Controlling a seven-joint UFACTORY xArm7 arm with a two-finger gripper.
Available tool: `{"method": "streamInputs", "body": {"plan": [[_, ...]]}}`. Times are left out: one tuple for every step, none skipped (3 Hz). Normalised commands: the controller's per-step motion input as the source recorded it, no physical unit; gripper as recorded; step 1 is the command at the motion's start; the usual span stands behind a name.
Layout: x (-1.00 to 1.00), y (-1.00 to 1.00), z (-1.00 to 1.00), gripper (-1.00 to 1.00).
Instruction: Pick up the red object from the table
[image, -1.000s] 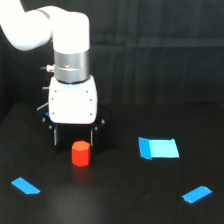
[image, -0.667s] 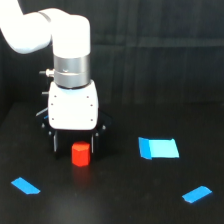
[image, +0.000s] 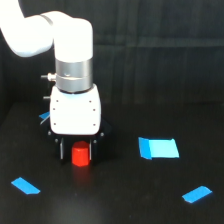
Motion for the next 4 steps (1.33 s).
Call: {"method": "streamInputs", "body": {"plan": [[0.13,0.16,0.42,-1.0],[0.15,0.12,0.12,-0.98],[0.23,0.08,0.02,-1.0],[-0.18,0.14,0.99,-1.0]]}}
